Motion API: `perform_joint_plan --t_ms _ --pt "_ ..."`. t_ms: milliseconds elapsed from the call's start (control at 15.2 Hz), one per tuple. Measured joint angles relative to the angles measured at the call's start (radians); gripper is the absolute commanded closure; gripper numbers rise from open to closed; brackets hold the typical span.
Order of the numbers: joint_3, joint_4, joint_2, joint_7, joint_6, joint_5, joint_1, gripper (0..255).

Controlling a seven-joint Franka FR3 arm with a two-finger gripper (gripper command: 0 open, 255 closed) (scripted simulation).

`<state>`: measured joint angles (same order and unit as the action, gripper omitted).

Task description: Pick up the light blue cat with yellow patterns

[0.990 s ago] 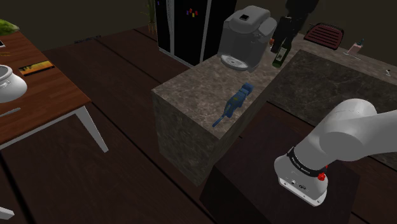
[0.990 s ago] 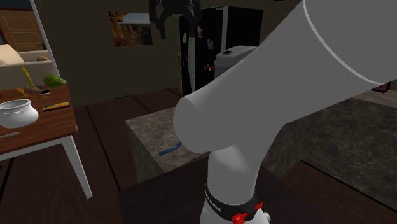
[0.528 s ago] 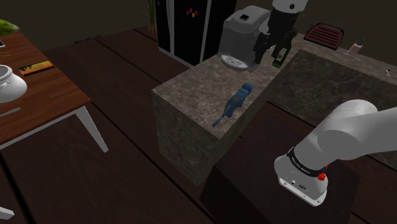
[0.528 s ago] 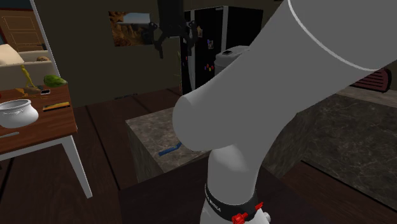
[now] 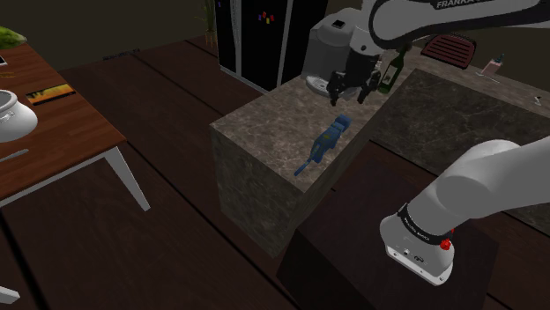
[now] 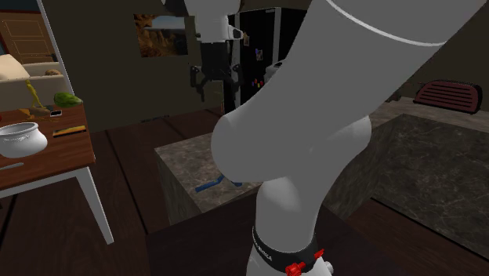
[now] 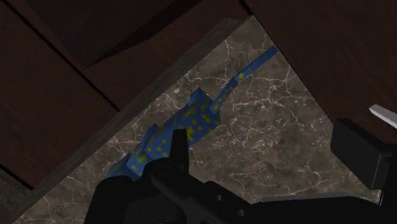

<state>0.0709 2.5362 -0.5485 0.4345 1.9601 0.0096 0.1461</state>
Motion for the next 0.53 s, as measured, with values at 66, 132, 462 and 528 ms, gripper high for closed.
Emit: perform_joint_plan --t_ms 66,132,462,528 --pt "-0.001 0.011 0.028 0.027 0.04 -0.001 0.015 0" --pt "0.005 0.01 0.062 0.062 0.074 0.002 0.025 0" --pt "0.017 0.042 0.221 0.224 0.267 0.003 0.081 0" --pt "0.019 0.044 0.253 0.258 0.303 0.002 0.092 0"
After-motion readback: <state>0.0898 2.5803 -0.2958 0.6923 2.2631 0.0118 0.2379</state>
